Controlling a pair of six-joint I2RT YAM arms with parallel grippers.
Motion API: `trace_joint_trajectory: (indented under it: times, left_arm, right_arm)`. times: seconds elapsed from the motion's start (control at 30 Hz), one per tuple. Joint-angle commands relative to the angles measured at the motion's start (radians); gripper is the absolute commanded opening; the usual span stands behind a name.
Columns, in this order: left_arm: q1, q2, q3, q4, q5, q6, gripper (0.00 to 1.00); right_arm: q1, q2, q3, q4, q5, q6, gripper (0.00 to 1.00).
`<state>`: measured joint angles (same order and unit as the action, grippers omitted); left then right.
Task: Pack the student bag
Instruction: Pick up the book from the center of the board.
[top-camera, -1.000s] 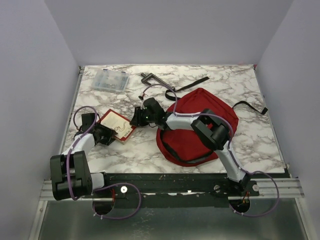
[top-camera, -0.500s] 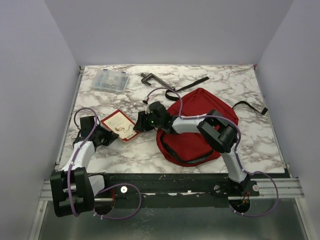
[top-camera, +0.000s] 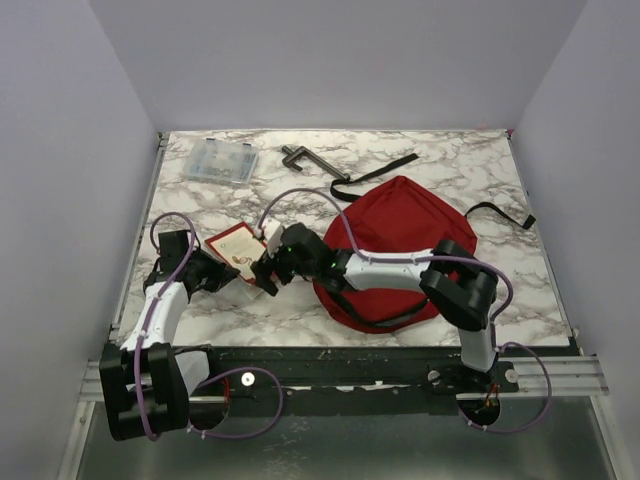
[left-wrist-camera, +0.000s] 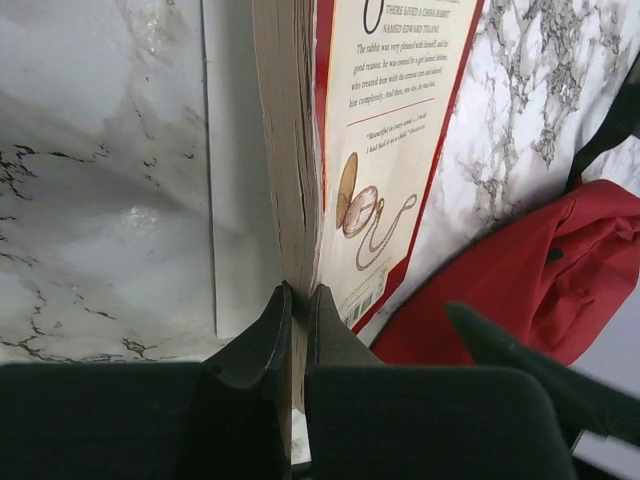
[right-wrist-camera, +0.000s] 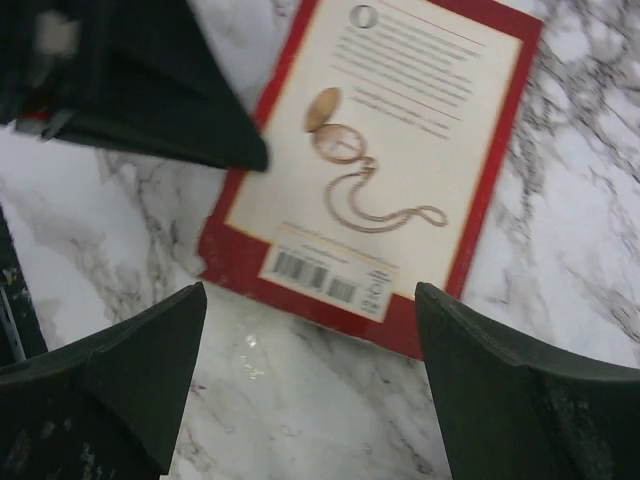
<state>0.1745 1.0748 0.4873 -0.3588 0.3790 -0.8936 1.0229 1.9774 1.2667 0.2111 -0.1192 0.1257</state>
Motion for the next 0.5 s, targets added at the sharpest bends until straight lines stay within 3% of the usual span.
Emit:
trace_joint_trajectory:
  times: [0.0, 0.27, 0.47]
  left_arm:
    - [-0.002, -0.040, 0.066, -0.064, 0.039, 0.029, 0.00]
    - [-0.004, -0.055, 0.110, -0.163, 0.023, 0.049, 0.00]
    - [-0.006, -0.064, 0.143, -0.202, 0.031, 0.049, 0.00]
  right_arm:
    - [0.122, -0.027, -0.047, 0.053, 0.181, -0.259, 0.89]
    - [0.246, 0.036, -0.044, 0.188, 0.448, -0.407, 0.89]
    - [0.295, 0.144, 0.027, 0.274, 0.720, -0.505, 0.83]
